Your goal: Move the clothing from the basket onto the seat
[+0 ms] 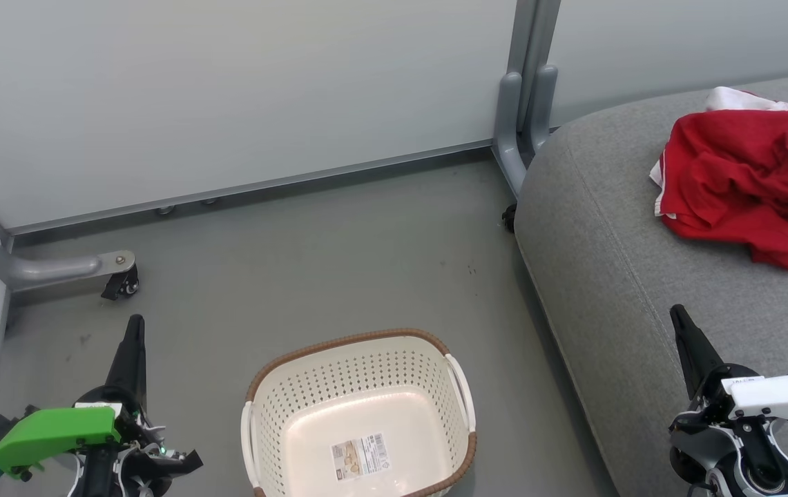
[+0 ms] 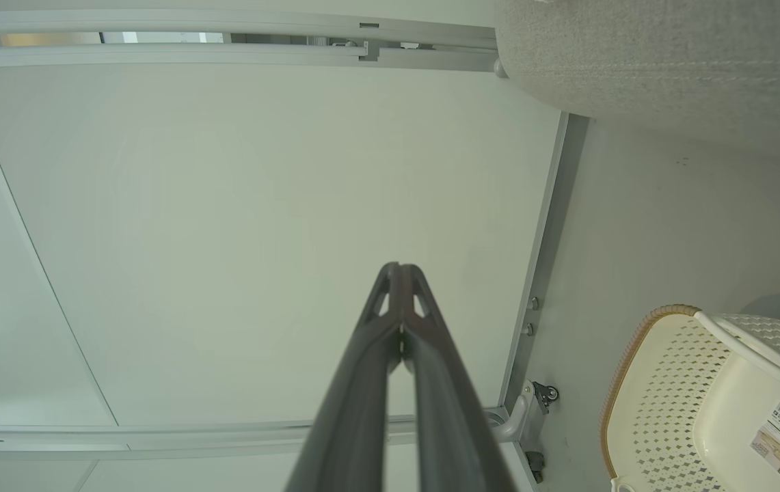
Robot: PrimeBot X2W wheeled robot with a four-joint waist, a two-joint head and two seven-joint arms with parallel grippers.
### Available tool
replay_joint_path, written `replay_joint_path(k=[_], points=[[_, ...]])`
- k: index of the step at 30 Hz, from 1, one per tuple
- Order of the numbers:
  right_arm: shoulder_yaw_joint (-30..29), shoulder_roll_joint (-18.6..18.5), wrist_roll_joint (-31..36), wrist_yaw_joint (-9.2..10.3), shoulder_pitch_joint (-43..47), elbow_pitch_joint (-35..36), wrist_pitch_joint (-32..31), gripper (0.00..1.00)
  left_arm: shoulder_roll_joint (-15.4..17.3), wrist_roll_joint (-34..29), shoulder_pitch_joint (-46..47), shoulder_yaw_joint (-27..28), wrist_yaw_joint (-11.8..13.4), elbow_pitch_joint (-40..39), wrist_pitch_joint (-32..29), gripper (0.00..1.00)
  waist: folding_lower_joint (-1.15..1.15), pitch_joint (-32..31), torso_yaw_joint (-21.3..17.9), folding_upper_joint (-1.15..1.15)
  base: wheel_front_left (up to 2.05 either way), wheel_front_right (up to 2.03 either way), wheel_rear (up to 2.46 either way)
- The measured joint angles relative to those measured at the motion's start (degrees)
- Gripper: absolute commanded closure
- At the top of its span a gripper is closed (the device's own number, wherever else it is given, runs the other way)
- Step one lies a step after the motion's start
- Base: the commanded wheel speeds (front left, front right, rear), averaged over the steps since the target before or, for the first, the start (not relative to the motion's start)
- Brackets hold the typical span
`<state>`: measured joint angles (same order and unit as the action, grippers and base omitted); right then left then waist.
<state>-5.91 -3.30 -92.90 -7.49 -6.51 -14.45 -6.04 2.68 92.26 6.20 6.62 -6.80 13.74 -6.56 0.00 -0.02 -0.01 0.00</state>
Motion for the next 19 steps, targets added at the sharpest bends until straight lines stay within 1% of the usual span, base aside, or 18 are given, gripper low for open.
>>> replay_joint_path(k=[19], points=[[-0.04,0.02,0.0,0.0,0.0,-0.01,0.0,1.0,0.0,0.0,0.0,0.0,0.0,0.0,0.0,1.0,0.0,0.0,0.0,0.0,0.0,0.0,0.0]])
